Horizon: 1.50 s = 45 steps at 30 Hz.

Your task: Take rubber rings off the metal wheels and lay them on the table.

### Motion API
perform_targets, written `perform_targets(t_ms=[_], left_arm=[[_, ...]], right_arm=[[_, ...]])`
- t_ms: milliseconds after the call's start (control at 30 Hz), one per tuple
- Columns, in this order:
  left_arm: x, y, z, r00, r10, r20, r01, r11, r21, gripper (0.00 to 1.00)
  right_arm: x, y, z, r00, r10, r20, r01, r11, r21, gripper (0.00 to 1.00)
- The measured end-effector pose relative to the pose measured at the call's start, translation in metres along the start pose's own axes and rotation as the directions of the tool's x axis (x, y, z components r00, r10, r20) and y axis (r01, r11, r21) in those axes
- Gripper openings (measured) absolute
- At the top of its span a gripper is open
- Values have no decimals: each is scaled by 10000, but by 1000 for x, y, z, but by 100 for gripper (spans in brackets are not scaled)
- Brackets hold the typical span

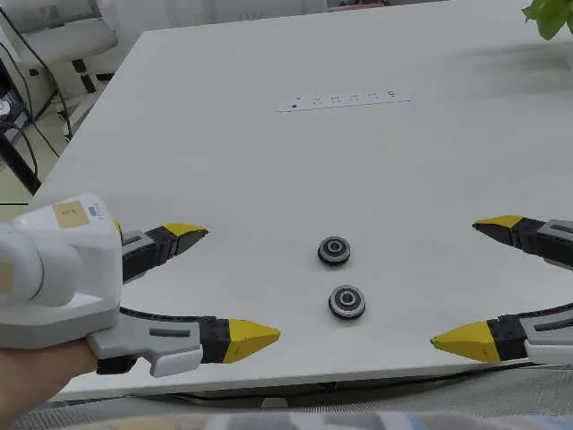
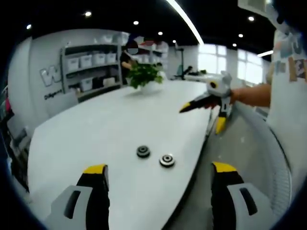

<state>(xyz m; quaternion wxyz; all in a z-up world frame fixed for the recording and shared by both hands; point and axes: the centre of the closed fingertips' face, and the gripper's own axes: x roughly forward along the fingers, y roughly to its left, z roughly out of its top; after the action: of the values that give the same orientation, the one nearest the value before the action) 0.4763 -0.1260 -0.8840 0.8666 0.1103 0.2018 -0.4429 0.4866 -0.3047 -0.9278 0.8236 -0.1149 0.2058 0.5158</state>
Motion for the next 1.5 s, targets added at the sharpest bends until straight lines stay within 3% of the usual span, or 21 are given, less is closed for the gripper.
perform_targets(t_ms=[533,700,900,1200,1300,1500], left_arm=[[-2,4,-5,9999,107,-109,-108,9999,-88,87],[-1,4,-6,9999,-25,-133,22,9997,-238,87],[-1,2,-2,9998,-208,12,208,9996,-193,88],[1,-2,-1,9984,-558,-85,558,9984,30,87],[4,4,3,9997,-127,187,129,9998,-117,85],[2,9,9,9984,-41,567,65,9991,-424,90]], right_arm=[[-1,-4,-3,9998,-163,-69,164,9999,49,99],[-1,-6,-2,9998,-186,-53,186,9998,53,99],[0,-9,-1,9998,-210,-25,210,9998,65,99],[1,-11,1,9997,-252,37,252,9997,73,99],[1,-11,1,9997,-249,39,249,9997,77,99],[1,-10,1,9997,-226,31,226,9997,69,99]])
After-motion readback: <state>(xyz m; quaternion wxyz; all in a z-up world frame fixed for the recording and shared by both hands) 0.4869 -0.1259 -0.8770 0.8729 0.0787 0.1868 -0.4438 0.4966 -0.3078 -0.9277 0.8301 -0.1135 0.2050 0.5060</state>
